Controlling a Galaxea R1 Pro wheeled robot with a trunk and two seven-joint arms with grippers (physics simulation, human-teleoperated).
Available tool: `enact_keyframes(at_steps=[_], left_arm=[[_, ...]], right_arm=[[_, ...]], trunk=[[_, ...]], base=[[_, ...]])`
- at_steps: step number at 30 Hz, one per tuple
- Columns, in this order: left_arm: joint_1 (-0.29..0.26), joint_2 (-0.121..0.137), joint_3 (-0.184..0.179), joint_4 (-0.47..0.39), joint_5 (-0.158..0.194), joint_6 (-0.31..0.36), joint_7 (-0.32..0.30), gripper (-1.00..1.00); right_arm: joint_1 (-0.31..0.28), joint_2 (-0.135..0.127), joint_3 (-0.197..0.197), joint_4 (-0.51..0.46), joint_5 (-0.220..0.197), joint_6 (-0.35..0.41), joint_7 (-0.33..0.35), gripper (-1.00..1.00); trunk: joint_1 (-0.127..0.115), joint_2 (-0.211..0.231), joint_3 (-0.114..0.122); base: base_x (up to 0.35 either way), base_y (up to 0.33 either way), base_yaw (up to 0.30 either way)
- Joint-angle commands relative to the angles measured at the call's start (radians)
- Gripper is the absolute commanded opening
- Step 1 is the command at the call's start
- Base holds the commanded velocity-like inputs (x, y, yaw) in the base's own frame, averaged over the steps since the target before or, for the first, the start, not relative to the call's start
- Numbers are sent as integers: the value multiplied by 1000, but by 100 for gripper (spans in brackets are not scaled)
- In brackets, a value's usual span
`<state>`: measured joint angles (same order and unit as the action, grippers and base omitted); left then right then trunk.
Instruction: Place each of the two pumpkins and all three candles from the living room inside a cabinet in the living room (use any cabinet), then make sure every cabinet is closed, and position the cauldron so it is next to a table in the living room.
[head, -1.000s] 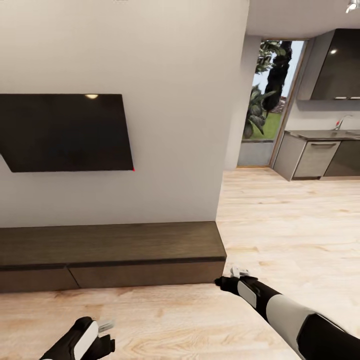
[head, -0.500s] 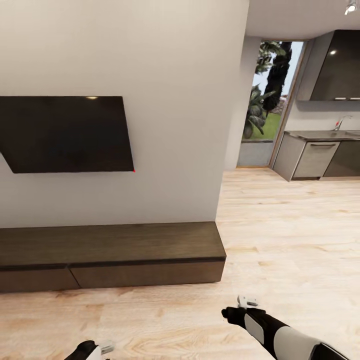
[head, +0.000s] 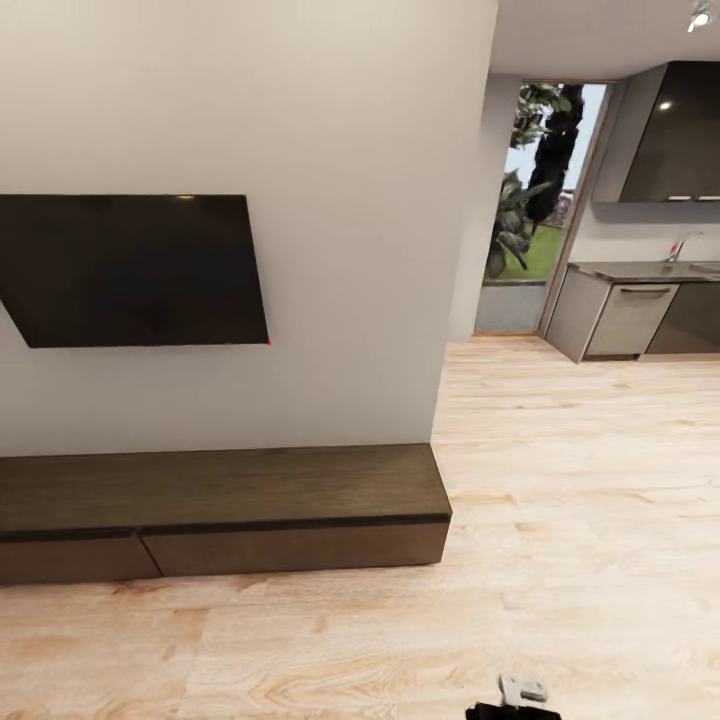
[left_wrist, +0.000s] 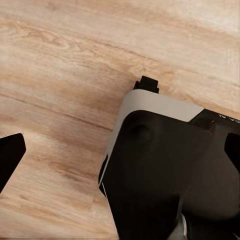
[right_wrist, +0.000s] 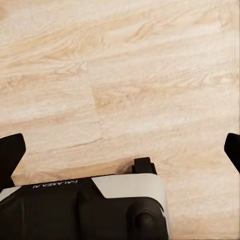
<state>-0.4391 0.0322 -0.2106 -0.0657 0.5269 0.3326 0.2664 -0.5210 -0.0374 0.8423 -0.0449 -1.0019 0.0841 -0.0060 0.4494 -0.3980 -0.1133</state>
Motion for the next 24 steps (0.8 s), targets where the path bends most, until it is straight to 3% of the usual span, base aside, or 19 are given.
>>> enact_keyframes(at_steps=[1, 6, 7, 24], left_arm=[[7, 1, -9, 2, 10, -4, 5, 100], [52, 1, -9, 9, 4, -52, 5, 100], [86, 3, -9, 10, -16, -69, 5, 100], [207, 12, -9, 10, -32, -145, 2, 100]], right_arm=[[12, 0, 8, 11, -7, -17, -1, 100], [77, -1, 8, 49, -9, -131, -1, 100], [123, 0, 8, 54, -7, -171, 2, 100], [158, 2, 8, 76, -7, -187, -2, 100]], trunk=[[1, -2, -2], [1, -2, -2], [1, -2, -2], [1, -2, -2]], base=[[0, 0, 0], [0, 0, 0], [0, 0, 0], [0, 0, 0]])
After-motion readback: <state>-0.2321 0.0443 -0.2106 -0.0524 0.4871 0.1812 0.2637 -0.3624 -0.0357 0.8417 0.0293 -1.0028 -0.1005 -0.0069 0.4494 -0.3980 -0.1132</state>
